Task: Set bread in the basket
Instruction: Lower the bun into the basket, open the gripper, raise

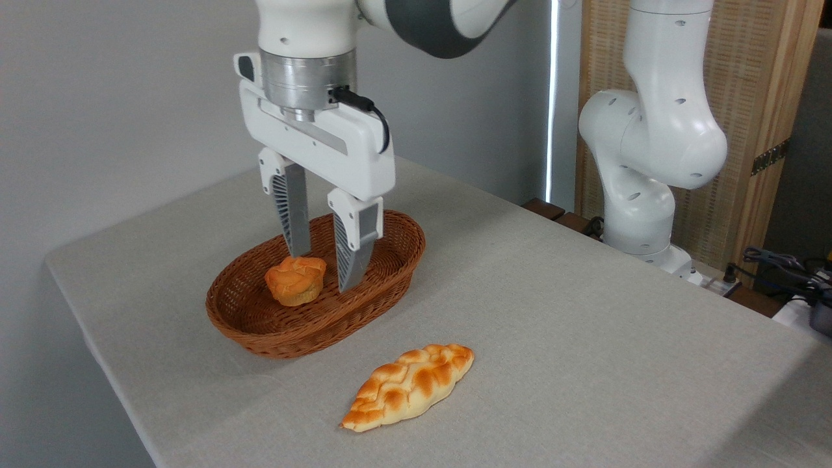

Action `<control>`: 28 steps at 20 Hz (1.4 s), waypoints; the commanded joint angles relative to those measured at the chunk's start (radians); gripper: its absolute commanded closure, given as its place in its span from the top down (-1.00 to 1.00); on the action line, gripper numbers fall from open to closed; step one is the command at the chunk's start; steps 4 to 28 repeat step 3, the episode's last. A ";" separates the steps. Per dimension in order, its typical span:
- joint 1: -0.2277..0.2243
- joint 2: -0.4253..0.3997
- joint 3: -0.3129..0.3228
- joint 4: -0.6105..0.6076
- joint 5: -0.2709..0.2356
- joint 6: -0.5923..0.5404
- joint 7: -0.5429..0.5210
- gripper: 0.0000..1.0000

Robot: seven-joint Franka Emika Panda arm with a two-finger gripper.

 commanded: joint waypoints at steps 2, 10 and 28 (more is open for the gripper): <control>-0.009 -0.006 0.034 0.003 0.006 -0.021 0.050 1.00; -0.009 -0.005 0.035 0.003 0.004 -0.021 0.049 1.00; -0.009 -0.005 0.035 0.003 0.004 -0.021 0.049 1.00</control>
